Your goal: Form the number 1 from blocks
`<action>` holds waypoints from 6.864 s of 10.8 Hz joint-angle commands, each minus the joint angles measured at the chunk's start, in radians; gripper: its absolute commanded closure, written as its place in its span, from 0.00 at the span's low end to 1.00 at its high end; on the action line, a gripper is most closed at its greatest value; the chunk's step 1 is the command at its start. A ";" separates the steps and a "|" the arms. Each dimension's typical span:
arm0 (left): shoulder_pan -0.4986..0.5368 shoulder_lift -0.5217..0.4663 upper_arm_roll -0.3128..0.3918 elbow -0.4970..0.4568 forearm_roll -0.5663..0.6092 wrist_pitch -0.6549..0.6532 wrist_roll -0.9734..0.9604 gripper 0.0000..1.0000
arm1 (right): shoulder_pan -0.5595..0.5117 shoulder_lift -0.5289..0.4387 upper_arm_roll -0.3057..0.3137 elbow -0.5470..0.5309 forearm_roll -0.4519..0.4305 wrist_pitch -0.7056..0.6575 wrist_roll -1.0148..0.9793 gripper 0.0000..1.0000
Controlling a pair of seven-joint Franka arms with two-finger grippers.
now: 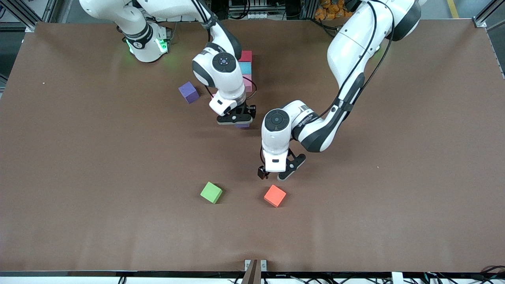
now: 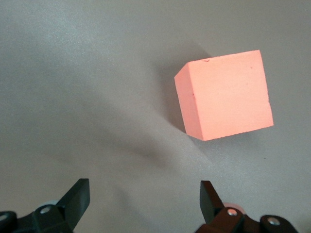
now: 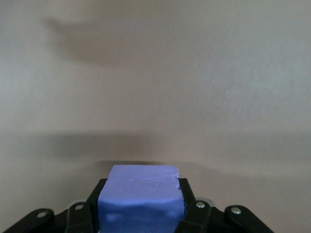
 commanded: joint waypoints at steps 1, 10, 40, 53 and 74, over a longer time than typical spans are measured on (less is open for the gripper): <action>-0.010 0.007 0.007 0.013 0.011 0.000 -0.022 0.00 | 0.016 -0.039 0.031 -0.091 0.016 0.004 0.007 0.37; -0.046 -0.001 0.005 0.010 0.011 -0.005 -0.024 0.00 | 0.062 -0.050 0.091 -0.186 0.037 0.055 0.053 0.25; -0.511 0.022 -0.004 0.010 -0.124 -0.078 -0.018 0.00 | -0.857 -0.403 0.035 -0.097 0.028 -0.302 -0.958 0.00; -0.360 -0.070 0.010 0.010 -0.160 -0.187 0.144 1.00 | -0.803 -0.231 0.035 0.114 0.103 -0.292 -0.416 0.00; -0.204 -0.093 -0.188 -0.267 -0.191 -0.104 0.542 1.00 | -0.903 -0.369 0.017 0.445 0.023 -0.823 -0.855 0.00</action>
